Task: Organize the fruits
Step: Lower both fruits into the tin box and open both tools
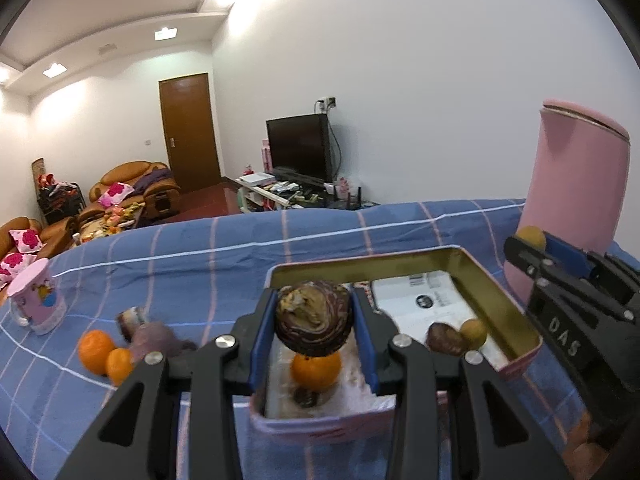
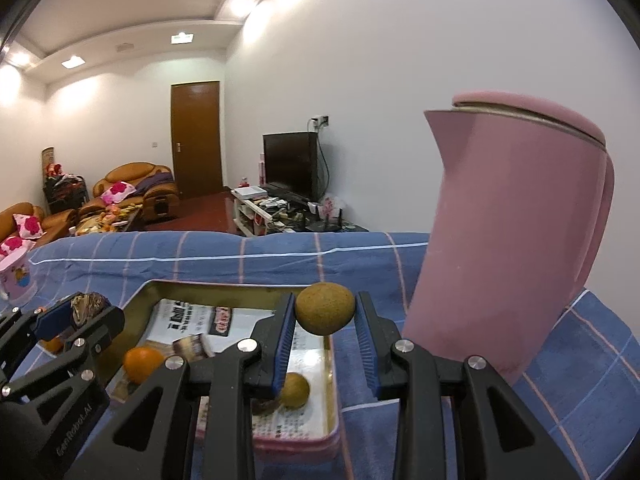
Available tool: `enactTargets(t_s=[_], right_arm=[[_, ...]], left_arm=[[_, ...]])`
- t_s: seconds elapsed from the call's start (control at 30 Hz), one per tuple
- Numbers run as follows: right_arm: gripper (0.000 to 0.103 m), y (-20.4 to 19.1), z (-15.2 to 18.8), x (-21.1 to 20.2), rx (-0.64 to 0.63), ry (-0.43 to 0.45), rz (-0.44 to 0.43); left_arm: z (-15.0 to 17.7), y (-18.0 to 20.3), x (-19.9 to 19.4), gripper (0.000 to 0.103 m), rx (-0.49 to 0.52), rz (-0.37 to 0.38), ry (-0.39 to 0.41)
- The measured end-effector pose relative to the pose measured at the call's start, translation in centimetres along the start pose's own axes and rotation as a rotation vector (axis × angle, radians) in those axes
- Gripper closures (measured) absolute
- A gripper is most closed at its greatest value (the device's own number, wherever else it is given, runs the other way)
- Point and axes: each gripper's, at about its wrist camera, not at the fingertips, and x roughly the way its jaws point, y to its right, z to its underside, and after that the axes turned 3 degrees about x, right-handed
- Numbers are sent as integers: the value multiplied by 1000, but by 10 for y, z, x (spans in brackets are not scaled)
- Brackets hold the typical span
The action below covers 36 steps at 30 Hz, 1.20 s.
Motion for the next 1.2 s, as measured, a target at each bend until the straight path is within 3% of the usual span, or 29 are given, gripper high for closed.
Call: enactTargets(t_s=[0.4,0.7,1.2], right_arm=[[71,-2,-7,29,-9,-52,1],[71,-21,-7,57,-71,-165,-116],[70,-20,-5,64,-49,-209,-245]], left_arm=[[-12,7,46,64,-35,35,-103],[-14,2,62,63,-60,60,-165],[-13,-1,63,62,-78,63,-179]])
